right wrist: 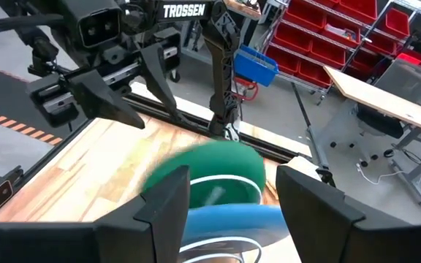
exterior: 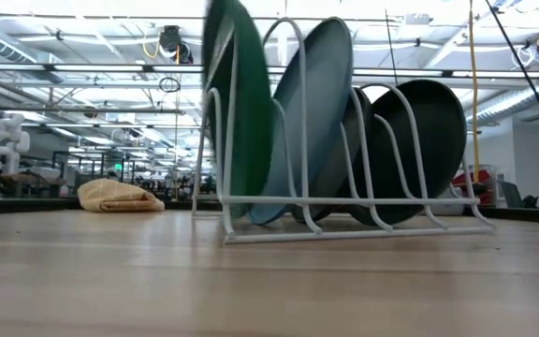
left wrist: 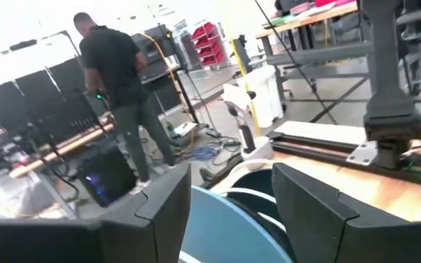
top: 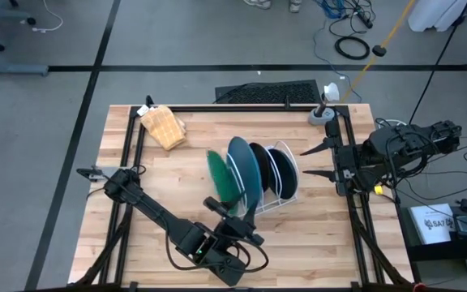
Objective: Sort dishes
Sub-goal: Put the green plate into the dish rack
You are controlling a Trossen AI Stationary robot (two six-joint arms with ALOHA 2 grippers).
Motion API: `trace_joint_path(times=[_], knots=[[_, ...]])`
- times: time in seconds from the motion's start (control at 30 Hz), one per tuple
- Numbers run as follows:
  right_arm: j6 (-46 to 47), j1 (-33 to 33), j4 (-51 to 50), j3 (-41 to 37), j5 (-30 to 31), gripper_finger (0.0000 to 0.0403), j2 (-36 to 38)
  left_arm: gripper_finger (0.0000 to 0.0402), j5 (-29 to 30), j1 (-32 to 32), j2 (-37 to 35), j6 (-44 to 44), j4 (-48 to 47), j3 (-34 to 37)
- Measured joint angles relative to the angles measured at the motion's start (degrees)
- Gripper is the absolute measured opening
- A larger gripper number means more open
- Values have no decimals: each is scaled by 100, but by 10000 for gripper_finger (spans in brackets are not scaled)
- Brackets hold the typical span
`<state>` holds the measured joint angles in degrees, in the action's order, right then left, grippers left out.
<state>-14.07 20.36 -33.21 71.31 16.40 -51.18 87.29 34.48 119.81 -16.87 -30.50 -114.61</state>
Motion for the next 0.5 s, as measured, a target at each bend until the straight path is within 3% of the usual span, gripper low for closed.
trace_joint_path(times=[0.17, 0.5], knots=[[12, 0, 0, 0, 0, 199, 0, 203, 280, -41, 0, 397, -3, -22], [35, 0, -12, 0, 0, 199, -2, 203, 279, 28, -331, 1144, 57, -24]])
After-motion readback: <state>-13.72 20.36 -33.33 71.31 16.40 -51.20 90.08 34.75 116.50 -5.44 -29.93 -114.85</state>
